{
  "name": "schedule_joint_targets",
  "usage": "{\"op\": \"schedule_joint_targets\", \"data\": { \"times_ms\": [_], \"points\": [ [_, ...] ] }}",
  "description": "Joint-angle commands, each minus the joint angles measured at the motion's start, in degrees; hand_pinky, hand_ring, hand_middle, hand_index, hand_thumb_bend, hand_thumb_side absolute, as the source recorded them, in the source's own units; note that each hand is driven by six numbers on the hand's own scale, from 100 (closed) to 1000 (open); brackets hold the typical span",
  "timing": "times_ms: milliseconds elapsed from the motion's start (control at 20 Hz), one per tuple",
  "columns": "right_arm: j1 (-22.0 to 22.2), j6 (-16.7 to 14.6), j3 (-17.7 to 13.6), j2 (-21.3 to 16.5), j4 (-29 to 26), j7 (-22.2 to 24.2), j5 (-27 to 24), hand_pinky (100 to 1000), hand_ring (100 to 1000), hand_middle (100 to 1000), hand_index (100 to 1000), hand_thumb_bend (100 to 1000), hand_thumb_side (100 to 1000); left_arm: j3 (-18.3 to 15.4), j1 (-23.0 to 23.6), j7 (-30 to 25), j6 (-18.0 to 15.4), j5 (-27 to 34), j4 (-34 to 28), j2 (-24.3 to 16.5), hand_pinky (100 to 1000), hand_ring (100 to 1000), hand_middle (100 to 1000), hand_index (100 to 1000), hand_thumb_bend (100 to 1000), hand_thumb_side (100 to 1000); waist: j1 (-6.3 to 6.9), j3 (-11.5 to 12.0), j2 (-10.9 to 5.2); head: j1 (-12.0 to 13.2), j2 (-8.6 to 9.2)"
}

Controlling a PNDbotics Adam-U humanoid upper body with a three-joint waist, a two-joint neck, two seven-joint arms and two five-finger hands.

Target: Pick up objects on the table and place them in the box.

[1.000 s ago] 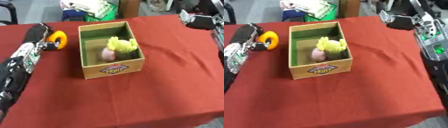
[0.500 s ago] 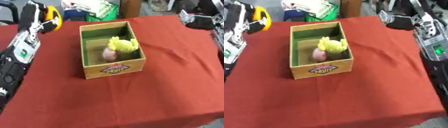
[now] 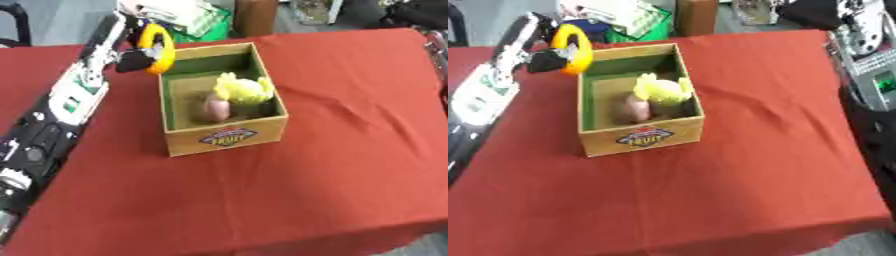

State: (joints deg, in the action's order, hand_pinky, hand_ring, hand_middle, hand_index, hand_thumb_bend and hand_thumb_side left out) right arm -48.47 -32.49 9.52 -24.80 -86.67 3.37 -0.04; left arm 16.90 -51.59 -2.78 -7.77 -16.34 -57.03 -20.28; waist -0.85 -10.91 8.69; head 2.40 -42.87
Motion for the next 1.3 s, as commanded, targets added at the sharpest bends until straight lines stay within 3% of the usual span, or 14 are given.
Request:
{"op": "schedule_joint_targets", "data": {
  "times_ms": [50, 100, 150, 200, 350, 450, 500, 550, 600, 700, 750, 1000, 1300],
  "points": [
    [-1.3, 0.2, 0.0, -0.5, -1.5, 1.1, -0.2, 647, 747, 692, 764, 100, 214, 1.1, -1.6, -5.4, -2.6, 0.0, -0.3, 0.2, 707, 613, 591, 747, 593, 231, -0.08, -0.1, -1.16, 0.1, -0.35],
    [-1.3, 0.1, 0.0, -0.5, -1.5, 1.5, -0.1, 646, 747, 691, 764, 100, 215, 1.1, -1.4, -7.4, -3.0, -0.4, -0.3, 0.2, 727, 648, 637, 773, 644, 320, -0.05, 0.0, -1.16, 0.1, -0.36],
    [-1.2, 0.1, 0.0, -0.6, -1.5, 1.7, -0.1, 646, 747, 691, 764, 100, 216, 0.7, -1.2, -8.8, -3.0, -0.6, -0.2, 0.1, 759, 713, 722, 814, 706, 468, -0.02, 0.0, -1.17, 0.0, -0.37],
    [-1.1, 0.0, -0.1, -0.7, -1.5, 2.0, -0.1, 645, 746, 690, 763, 100, 217, 0.1, -0.9, -9.3, -2.7, -0.6, 0.0, 0.1, 779, 748, 761, 839, 719, 543, 0.04, 0.1, -1.19, -0.1, -0.35],
    [-0.8, -0.1, -0.1, -0.9, -1.1, 2.8, -0.2, 640, 746, 689, 762, 100, 217, -1.4, 0.0, -8.1, -1.1, 0.3, -0.4, -0.7, 810, 789, 808, 869, 610, 651, 0.35, 0.4, -1.21, -0.3, -0.17],
    [-0.6, -0.2, -0.3, -1.2, -1.0, 3.4, -0.3, 637, 745, 688, 762, 100, 217, -2.4, 0.9, -5.8, 0.6, 2.4, -1.7, -1.5, 806, 781, 798, 856, 538, 599, 0.6, 0.8, -1.26, -0.5, -0.06],
    [-0.4, -0.3, -0.3, -1.3, -0.9, 3.6, -0.3, 634, 745, 688, 763, 100, 215, -2.8, 1.6, -4.7, 1.4, 3.6, -3.0, -2.2, 796, 758, 767, 827, 495, 521, 0.73, 1.1, -1.29, -0.7, 0.01],
    [-0.2, -0.5, -0.5, -1.5, -0.9, 3.7, -0.5, 625, 742, 688, 764, 100, 213, -3.2, 2.5, -3.5, 2.2, 5.0, -4.8, -3.0, 775, 710, 707, 793, 444, 390, 0.84, 1.3, -1.32, -0.9, 0.06],
    [0.1, -1.1, -0.5, -1.7, -1.1, 3.9, -0.9, 591, 738, 688, 767, 100, 208, -3.8, 3.8, -1.8, 3.2, 6.4, -7.3, -4.2, 752, 666, 657, 770, 267, 237, 0.94, 1.7, -1.38, -1.2, 0.07],
    [0.8, -2.4, -0.5, -2.4, -1.4, 4.7, -2.1, 612, 694, 678, 765, 100, 208, -5.0, 7.3, 1.9, 5.6, 10.0, -13.3, -6.4, 735, 631, 613, 750, 180, 212, 1.06, 2.5, -1.54, -1.8, -0.03],
    [1.2, -2.9, -0.5, -2.7, -1.5, 5.4, -2.6, 613, 713, 687, 765, 100, 219, -5.5, 9.1, 3.5, 6.8, 11.9, -16.3, -7.4, 729, 618, 597, 739, 225, 231, 1.09, 2.9, -1.62, -2.1, -0.11],
    [3.8, -3.9, -1.2, -4.2, -0.3, 9.0, -3.0, 602, 710, 675, 757, 100, 226, -9.1, 20.2, 10.7, 9.5, 22.8, -31.6, -11.2, 713, 599, 574, 719, 220, 207, 1.25, 5.5, -1.95, -2.8, -0.45],
    [7.5, -4.3, -2.0, -5.2, 1.1, 12.0, -2.2, 590, 705, 662, 748, 100, 236, -12.9, 30.3, 15.6, 9.6, 25.9, -43.4, -12.0, 708, 592, 563, 701, 222, 197, 1.29, 7.3, -1.94, -3.3, -1.05]
  ]
}}
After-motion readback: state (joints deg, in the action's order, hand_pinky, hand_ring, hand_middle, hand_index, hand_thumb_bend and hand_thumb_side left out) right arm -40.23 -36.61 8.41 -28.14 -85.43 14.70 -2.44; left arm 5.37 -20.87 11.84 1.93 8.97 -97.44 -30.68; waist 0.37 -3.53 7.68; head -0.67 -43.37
